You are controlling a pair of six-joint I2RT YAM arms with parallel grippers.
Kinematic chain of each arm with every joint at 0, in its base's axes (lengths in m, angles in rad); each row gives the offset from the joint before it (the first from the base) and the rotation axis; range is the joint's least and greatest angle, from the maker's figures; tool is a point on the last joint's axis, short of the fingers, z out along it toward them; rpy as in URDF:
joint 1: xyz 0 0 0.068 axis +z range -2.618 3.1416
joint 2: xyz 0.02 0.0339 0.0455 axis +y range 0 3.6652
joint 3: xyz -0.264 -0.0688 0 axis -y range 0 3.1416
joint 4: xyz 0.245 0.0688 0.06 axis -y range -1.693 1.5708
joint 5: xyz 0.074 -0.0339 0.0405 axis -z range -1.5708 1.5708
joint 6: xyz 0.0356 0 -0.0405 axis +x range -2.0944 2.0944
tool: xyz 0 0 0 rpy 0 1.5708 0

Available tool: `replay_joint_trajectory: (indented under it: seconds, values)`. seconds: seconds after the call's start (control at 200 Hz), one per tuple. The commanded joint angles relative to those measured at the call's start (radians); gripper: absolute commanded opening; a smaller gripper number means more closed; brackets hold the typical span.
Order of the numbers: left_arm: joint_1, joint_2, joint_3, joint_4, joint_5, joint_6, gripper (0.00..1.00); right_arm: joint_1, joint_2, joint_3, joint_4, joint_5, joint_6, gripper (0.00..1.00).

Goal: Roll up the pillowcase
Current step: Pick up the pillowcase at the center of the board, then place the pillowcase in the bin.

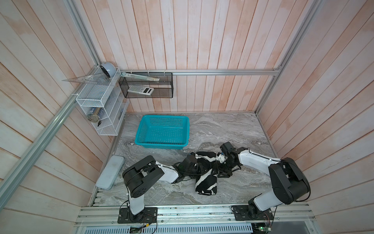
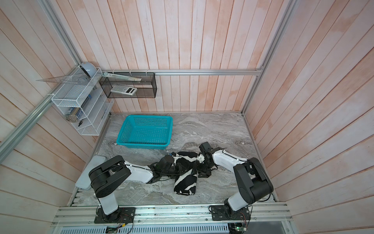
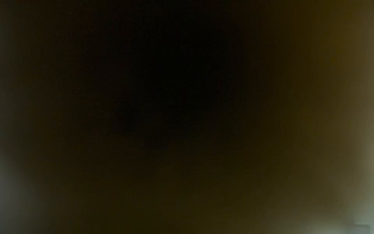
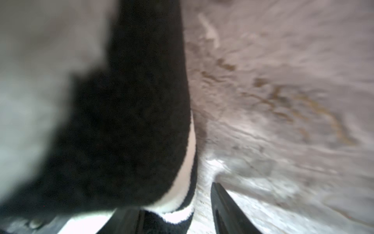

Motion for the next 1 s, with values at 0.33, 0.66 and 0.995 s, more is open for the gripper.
replay_joint_trajectory:
  seconds: [0.33,0.66,0.995]
  values:
    - [0.061,-0.386,0.213,-0.503,0.069,0.424,0.00,-0.333,-0.501,-0.143,-0.018,0.337,0.132,0.60]
    - [0.470,-0.398,0.674,-1.066,-0.079,1.013,0.00,-0.341,-0.461,-0.173,0.065,0.245,0.167,0.60]
    - [0.673,-0.060,0.833,-0.802,0.049,1.001,0.00,-0.342,-0.290,-0.131,0.157,0.125,0.147,0.60]
